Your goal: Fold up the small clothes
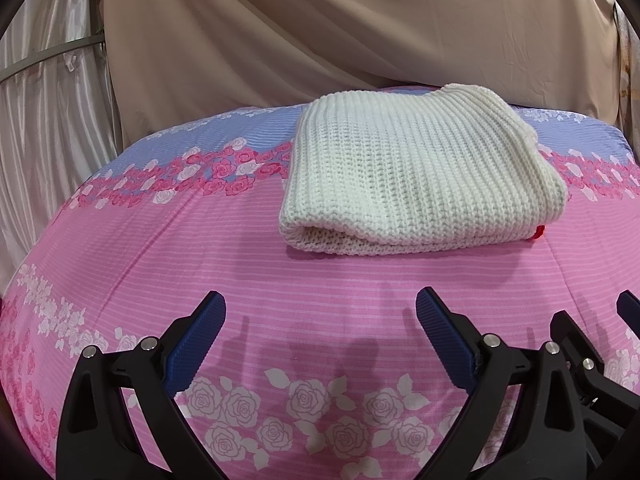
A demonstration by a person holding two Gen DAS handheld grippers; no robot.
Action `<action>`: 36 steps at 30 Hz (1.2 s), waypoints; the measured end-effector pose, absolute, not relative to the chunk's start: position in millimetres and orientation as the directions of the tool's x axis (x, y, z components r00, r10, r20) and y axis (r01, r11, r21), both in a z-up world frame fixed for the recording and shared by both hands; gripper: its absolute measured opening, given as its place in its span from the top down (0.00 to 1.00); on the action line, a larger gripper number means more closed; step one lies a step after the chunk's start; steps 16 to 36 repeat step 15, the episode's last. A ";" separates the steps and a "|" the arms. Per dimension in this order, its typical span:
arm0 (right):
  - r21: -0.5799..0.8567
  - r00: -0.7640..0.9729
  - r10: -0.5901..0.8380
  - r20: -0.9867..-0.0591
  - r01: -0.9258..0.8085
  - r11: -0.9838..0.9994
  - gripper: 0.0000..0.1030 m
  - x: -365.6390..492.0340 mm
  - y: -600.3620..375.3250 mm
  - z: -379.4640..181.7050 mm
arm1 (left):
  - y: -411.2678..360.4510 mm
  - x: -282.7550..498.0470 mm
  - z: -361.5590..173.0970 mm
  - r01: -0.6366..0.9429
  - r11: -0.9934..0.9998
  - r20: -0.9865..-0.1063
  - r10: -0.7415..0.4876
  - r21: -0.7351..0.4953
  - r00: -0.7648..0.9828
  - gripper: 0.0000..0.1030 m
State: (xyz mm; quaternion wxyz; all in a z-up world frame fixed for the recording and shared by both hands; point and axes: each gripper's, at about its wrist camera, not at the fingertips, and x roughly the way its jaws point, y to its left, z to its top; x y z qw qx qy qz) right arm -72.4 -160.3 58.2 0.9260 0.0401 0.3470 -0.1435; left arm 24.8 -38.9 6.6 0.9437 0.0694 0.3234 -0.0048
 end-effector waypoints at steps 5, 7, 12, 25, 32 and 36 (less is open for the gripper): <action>-0.026 0.719 -0.243 -0.651 0.298 0.954 0.28 -73.6 -161.2 59.8 | -37.2 24.3 8.0 0.057 0.989 -0.607 0.037 0.135 0.794 0.09; -0.031 0.720 -0.245 -0.649 0.298 0.954 0.28 -74.2 -162.3 60.1 | -35.1 24.5 8.3 0.056 0.989 -0.606 0.039 0.137 0.795 0.09; -0.039 0.720 -0.250 -0.647 0.296 0.954 0.28 -74.3 -162.4 60.3 | -35.9 24.8 8.5 0.063 0.988 -0.604 0.036 0.142 0.796 0.13; -0.040 0.721 -0.251 -0.646 0.296 0.954 0.28 -74.6 -162.8 60.5 | -35.3 24.9 8.6 0.065 0.988 -0.604 0.033 0.140 0.796 0.13; -0.040 0.721 -0.251 -0.646 0.296 0.954 0.28 -74.6 -162.8 60.5 | -35.3 24.9 8.6 0.065 0.988 -0.604 0.033 0.140 0.796 0.13; -0.040 0.721 -0.251 -0.646 0.296 0.954 0.28 -74.6 -162.8 60.5 | -35.3 24.9 8.6 0.065 0.988 -0.604 0.033 0.140 0.796 0.13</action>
